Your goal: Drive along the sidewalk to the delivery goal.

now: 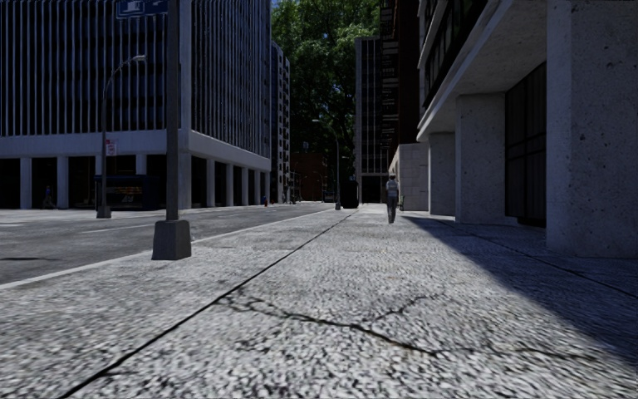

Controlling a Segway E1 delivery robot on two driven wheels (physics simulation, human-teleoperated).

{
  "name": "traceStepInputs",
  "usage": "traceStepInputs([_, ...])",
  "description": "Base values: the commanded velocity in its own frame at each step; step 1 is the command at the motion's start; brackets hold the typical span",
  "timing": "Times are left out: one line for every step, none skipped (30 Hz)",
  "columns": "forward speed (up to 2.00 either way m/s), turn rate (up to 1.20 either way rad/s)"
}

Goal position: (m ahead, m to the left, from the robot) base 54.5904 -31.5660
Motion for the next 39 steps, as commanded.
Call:
traceStepInputs([2.0, 0.0])
traceStepInputs([2.0, 0.0])
traceStepInputs([2.0, 0.0])
traceStepInputs([2.0, 0.0])
traceStepInputs([2.0, 0.0])
traceStepInputs([2.0, 0.0])
traceStepInputs([2.0, 0.0])
traceStepInputs([2.0, 0.0])
traceStepInputs([2.0, 0.0])
traceStepInputs([2.0, 0.0])
traceStepInputs([2.0, 0.0])
traceStepInputs([2.0, 0.0])
traceStepInputs([2.0, 0.0])
traceStepInputs([2.0, 0.0])
traceStepInputs([2.0, 0.0])
traceStepInputs([2.0, 0.0])
traceStepInputs([2.0, 0.0])
traceStepInputs([2.0, 0.0])
traceStepInputs([2.0, 0.0])
traceStepInputs([2.0, 0.0])
traceStepInputs([2.0, 0.0])
traceStepInputs([2.0, 0.0])
traceStepInputs([2.0, 0.0])
traceStepInputs([2.0, 0.0])
traceStepInputs([2.0, 0.0])
traceStepInputs([2.0, 0.0])
traceStepInputs([2.0, 0.0])
traceStepInputs([2.0, 0.0])
traceStepInputs([2.0, 0.0])
traceStepInputs([2.0, 0.0])
traceStepInputs([2.0, 0.0])
traceStepInputs([2.0, 0.0])
traceStepInputs([2.0, 0.0])
traceStepInputs([2.0, 0.0])
traceStepInputs([2.0, 0.0])
traceStepInputs([2.0, 0.0])
traceStepInputs([2.0, 0.0])
traceStepInputs([2.0, 0.0])
traceStepInputs([2.0, 0.0])
